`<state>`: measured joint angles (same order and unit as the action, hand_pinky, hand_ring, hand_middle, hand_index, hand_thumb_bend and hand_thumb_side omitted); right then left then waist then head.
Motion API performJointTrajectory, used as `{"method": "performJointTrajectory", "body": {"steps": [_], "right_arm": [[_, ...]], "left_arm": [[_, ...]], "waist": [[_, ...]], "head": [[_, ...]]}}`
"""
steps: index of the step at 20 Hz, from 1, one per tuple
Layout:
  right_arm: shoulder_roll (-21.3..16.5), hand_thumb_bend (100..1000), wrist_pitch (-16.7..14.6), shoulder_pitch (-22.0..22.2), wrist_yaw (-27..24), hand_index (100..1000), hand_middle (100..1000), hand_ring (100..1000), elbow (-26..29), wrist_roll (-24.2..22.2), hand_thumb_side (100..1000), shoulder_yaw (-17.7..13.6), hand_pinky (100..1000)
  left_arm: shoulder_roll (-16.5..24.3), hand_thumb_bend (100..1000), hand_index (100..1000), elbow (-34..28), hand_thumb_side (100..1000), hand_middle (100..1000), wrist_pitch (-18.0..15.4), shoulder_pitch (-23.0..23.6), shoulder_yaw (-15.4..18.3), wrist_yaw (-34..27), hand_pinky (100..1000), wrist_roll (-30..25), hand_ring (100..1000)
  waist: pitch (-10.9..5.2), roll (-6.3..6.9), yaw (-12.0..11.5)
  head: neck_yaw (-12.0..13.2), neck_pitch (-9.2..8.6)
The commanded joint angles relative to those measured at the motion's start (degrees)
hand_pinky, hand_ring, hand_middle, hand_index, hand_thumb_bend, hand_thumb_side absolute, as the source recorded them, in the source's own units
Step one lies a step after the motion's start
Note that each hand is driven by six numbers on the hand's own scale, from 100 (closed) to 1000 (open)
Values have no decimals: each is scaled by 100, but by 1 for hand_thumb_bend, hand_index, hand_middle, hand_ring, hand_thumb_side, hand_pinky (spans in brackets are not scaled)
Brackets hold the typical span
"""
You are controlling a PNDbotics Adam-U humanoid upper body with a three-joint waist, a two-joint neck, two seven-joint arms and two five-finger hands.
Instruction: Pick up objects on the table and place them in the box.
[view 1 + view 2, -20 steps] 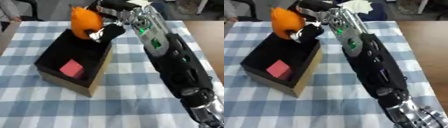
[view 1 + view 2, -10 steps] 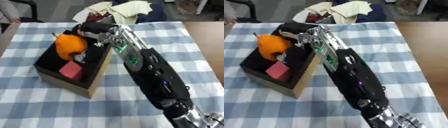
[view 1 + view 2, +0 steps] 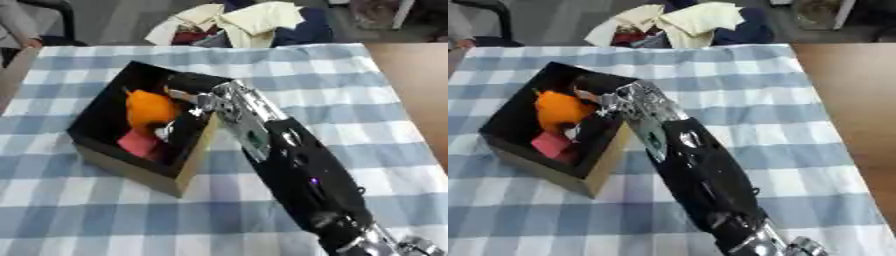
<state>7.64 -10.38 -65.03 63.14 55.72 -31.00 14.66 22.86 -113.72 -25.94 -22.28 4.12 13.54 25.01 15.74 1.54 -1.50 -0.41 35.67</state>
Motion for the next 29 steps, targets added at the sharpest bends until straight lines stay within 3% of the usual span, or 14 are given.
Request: {"method": "performJointTrajectory", "body": {"steps": [1, 5, 8, 11, 19, 25, 29], "right_arm": [[100, 118, -187, -88, 261, 885, 815, 881, 14, -5, 579, -31, 851], [139, 293, -526, -90, 444, 939, 865, 922, 75, -257, 644, -30, 882], [156, 444, -704, -98, 543, 972, 891, 943, 187, -354, 789, -95, 904], [142, 490, -728, -87, 532, 983, 896, 946, 385, -331, 830, -155, 910], [-7, 424, -461, -91, 102, 990, 886, 936, 1236, -136, 804, -300, 918], [-164, 382, -81, -23, -432, 996, 877, 927, 2104, 45, 802, -412, 920], [-248, 251, 162, 87, -784, 1000, 867, 922, 2676, 273, 794, -519, 930]], "left_arm": [[60, 100, 657, -87, 766, 585, -4, -74, 14, -30, 465, -35, 602], [57, 100, 656, -87, 765, 585, -4, -72, 14, -34, 465, -44, 602], [56, 100, 656, -87, 766, 585, -2, -75, 14, -38, 465, -46, 602], [54, 100, 656, -87, 766, 586, -2, -74, 15, -38, 465, -48, 602], [58, 100, 656, -87, 768, 586, 1, -70, 21, -43, 466, -32, 602], [63, 100, 655, -87, 768, 586, 4, -58, 31, -40, 466, -13, 602], [65, 100, 655, -87, 768, 586, 5, -51, 45, -35, 466, 17, 602]], "waist": [[-96, 32, -8], [-101, 37, -6], [-103, 39, -3], [-101, 40, 1], [-107, 36, 22], [-110, 39, 39], [-107, 39, 61]], "head": [[-17, -60], [-26, -63], [-31, -70], [-30, -66], [-112, -14], [-48, 51], [43, 75]]}}
